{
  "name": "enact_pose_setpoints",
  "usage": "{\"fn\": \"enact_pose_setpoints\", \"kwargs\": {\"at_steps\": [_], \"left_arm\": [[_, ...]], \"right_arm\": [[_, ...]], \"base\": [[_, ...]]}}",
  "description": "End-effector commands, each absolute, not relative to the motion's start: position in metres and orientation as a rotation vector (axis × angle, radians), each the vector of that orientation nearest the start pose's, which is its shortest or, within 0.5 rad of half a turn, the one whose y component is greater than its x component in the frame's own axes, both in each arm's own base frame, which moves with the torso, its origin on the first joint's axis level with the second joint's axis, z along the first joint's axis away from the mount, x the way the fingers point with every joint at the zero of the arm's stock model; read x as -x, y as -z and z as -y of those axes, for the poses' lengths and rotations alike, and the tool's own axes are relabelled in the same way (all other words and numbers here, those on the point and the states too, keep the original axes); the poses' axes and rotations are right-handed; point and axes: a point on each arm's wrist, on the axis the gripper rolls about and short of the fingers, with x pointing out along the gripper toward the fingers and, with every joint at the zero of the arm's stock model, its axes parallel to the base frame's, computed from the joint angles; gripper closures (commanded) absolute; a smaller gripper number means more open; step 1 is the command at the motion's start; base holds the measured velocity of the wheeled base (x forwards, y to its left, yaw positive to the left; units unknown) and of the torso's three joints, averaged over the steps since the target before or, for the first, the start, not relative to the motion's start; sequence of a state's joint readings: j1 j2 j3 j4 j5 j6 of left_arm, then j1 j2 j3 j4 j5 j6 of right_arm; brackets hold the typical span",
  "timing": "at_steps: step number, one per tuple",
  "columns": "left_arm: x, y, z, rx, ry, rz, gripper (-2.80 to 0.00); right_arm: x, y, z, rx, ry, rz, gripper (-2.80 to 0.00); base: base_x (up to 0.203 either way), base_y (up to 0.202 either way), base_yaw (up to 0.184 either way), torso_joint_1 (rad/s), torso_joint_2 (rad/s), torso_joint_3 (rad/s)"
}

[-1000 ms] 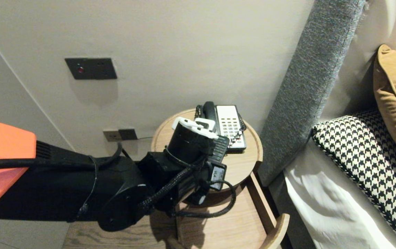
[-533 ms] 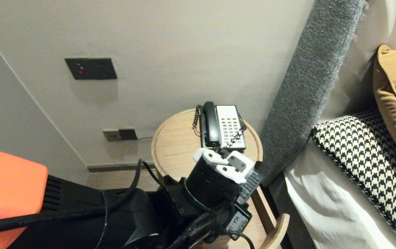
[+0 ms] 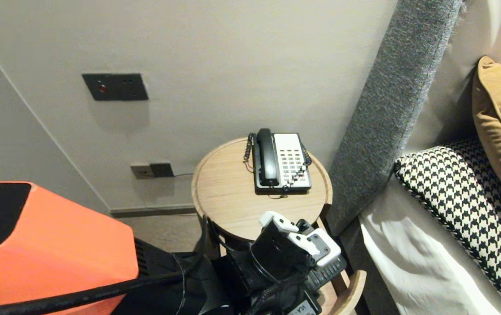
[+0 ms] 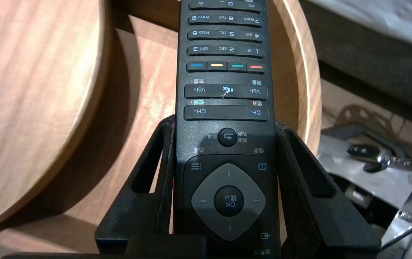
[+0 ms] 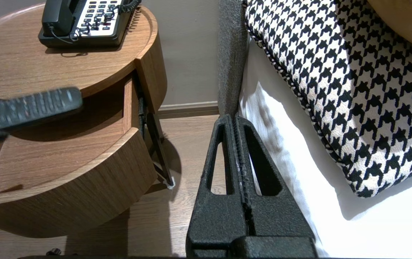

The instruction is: Put the remote controls on the table in the drawer one by one

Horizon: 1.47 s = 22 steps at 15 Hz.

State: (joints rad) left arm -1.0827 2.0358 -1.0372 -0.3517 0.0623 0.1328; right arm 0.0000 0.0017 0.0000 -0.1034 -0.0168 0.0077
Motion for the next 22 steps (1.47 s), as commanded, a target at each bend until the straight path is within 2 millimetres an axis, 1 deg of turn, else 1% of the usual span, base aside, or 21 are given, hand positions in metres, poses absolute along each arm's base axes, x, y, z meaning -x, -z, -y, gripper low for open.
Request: {"fn": "enact_pose_setpoints", "kwargs": {"at_steps": [1, 6, 7, 9, 17, 22], "left_arm": [[-0.185, -0.086, 0.330, -0.505, 1.013, -0.525, 0.00], [-0.188, -0.072, 0.328, -0.543, 1.025, -0.542, 0.00], [-0.190, -0.067, 0.329, -0.552, 1.024, -0.539, 0.00], [-0.194, -0.064, 0.329, -0.544, 1.018, -0.521, 0.00], [-0.211, -0.041, 0.332, -0.548, 0.992, -0.496, 0.00], [-0.221, -0.031, 0.334, -0.558, 0.989, -0.466, 0.00]], "right_arm": [[0.020, -0.075, 0.000, -0.008, 0.017, 0.063, 0.00], [0.020, -0.075, 0.000, -0.008, 0.017, 0.063, 0.00], [0.020, -0.075, 0.000, -0.008, 0.017, 0.063, 0.00], [0.020, -0.075, 0.000, -0.008, 0.017, 0.063, 0.00], [0.020, -0.075, 0.000, -0.008, 0.017, 0.063, 0.00], [0.020, -0.075, 0.000, -0.008, 0.017, 0.063, 0.00]], "base": [[0.000, 0.000, 0.000, 0.000, 0.00, 0.000], [0.000, 0.000, 0.000, 0.000, 0.00, 0.000], [0.000, 0.000, 0.000, 0.000, 0.00, 0.000], [0.000, 0.000, 0.000, 0.000, 0.00, 0.000], [0.000, 0.000, 0.000, 0.000, 0.00, 0.000], [0.000, 0.000, 0.000, 0.000, 0.00, 0.000]]}}
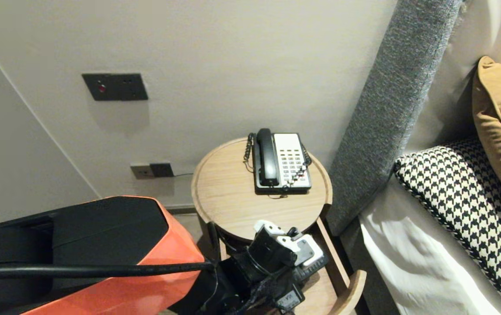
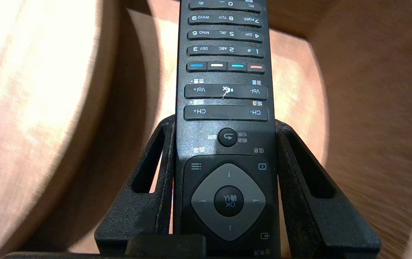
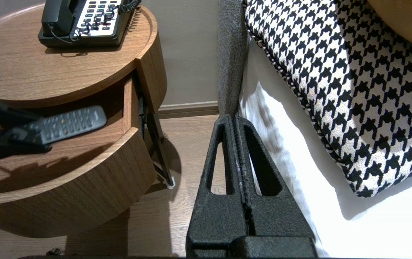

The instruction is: Put the remote controls on the table in the drawer one by one

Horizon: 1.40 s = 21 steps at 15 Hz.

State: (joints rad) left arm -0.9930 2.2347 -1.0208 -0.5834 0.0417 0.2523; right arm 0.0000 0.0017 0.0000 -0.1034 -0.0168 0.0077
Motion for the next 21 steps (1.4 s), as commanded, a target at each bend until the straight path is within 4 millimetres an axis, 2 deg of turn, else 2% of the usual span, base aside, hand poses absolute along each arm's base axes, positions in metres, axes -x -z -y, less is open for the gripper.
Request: {"fn": "enact_pose_setpoints", "kwargs": {"at_steps": [1, 21], "left_arm": [[-0.223, -0.028, 0.334, -0.555, 0.997, -0.472, 0.00], [-0.233, 0.005, 0.335, -0.553, 0.991, -0.501, 0.00]], "right_arm": [[0.020, -0.075, 0.000, -0.008, 0.017, 0.063, 0.00], [0.020, -0.075, 0.000, -0.008, 0.017, 0.063, 0.00]], "base": [[0.000, 0.000, 0.000, 0.000, 0.00, 0.000], [0.000, 0.000, 0.000, 0.000, 0.00, 0.000]]}}
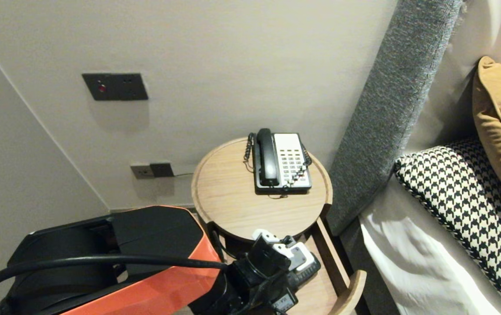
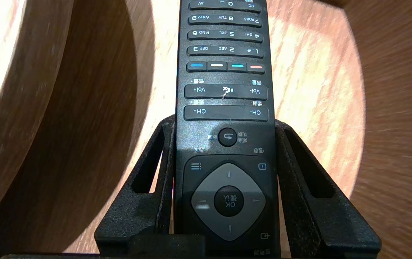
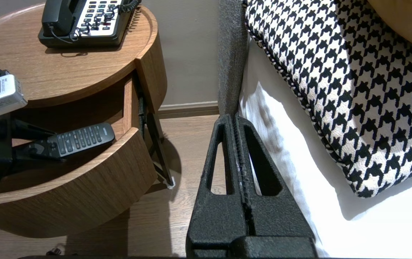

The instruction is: Put the remote controls on the table in the drawer one by one

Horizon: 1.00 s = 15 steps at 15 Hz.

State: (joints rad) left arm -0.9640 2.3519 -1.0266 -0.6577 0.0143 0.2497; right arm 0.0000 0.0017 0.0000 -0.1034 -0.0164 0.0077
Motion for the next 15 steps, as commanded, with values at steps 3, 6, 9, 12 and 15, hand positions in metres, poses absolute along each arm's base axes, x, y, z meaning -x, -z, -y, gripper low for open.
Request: {"fn": "enact_pose_setpoints", "kwargs": {"at_steps": [3, 6, 9, 12, 15], "left_arm": [[-0.241, 0.009, 0.334, -0.549, 0.981, -0.503, 0.00], [-0.247, 0.015, 0.333, -0.550, 0.973, -0.514, 0.00], [-0.250, 0.021, 0.332, -0.554, 0.965, -0.525, 0.00], [-0.255, 0.029, 0.331, -0.555, 0.957, -0.536, 0.00], [-0.256, 0.032, 0.332, -0.557, 0.957, -0.543, 0.00]], "right_arm": [[0.020, -0.075, 0.000, -0.008, 0.018, 0.063, 0.00], [0.020, -0.075, 0.000, -0.008, 0.017, 0.063, 0.00], [0.020, -0.075, 0.000, -0.008, 0.017, 0.063, 0.00], [0.020, -0.075, 0.000, -0.008, 0.017, 0.063, 0.00], [0.020, -0.075, 0.000, -0.008, 0.017, 0.063, 0.00]], "base": [[0.000, 0.000, 0.000, 0.000, 0.00, 0.000], [0.000, 0.000, 0.000, 0.000, 0.00, 0.000], [0.000, 0.000, 0.000, 0.000, 0.00, 0.000], [0.000, 0.000, 0.000, 0.000, 0.00, 0.000], [0.000, 0.000, 0.000, 0.000, 0.00, 0.000]]}}
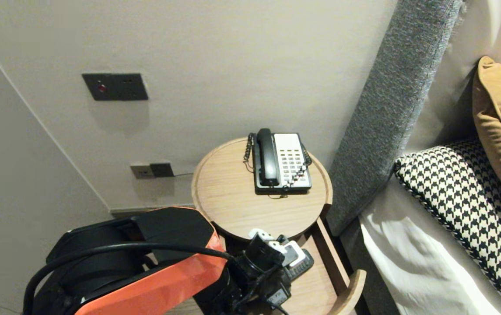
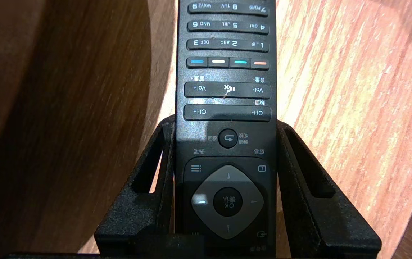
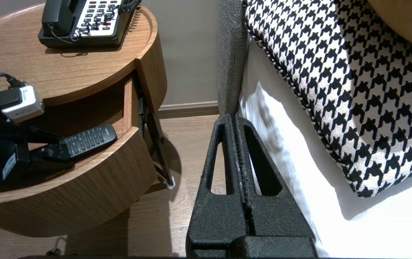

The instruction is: Put the remote controls on the table in the drawer one by one

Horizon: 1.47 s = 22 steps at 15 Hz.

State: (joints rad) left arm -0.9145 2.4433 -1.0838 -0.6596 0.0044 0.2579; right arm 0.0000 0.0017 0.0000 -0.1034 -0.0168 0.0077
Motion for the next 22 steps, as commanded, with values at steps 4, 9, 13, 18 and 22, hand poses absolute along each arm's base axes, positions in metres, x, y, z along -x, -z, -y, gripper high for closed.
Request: {"fn": "enact_pose_setpoints", "kwargs": {"at_steps": [4, 9, 13, 18, 22], "left_arm": [[-0.256, 0.031, 0.332, -0.553, 0.966, -0.542, 0.00], [-0.256, 0.028, 0.331, -0.548, 0.965, -0.537, 0.00], [-0.256, 0.028, 0.331, -0.546, 0.965, -0.537, 0.00], [-0.256, 0.023, 0.332, -0.533, 0.962, -0.525, -2.80], [-0.255, 0.006, 0.330, -0.517, 0.956, -0.484, -2.80]], "right_arm": [[0.020, -0.075, 0.000, -0.008, 0.017, 0.063, 0.00], [0.020, -0.075, 0.000, -0.008, 0.017, 0.063, 0.00], [0.020, -0.075, 0.000, -0.008, 0.017, 0.063, 0.00], [0.020, -0.075, 0.000, -0.008, 0.017, 0.063, 0.00], [0.020, -0.075, 0.000, -0.008, 0.017, 0.063, 0.00]], "base": [[0.000, 0.000, 0.000, 0.000, 0.00, 0.000], [0.000, 0.000, 0.000, 0.000, 0.00, 0.000], [0.000, 0.000, 0.000, 0.000, 0.00, 0.000], [0.000, 0.000, 0.000, 0.000, 0.00, 0.000], [0.000, 0.000, 0.000, 0.000, 0.00, 0.000]]}}
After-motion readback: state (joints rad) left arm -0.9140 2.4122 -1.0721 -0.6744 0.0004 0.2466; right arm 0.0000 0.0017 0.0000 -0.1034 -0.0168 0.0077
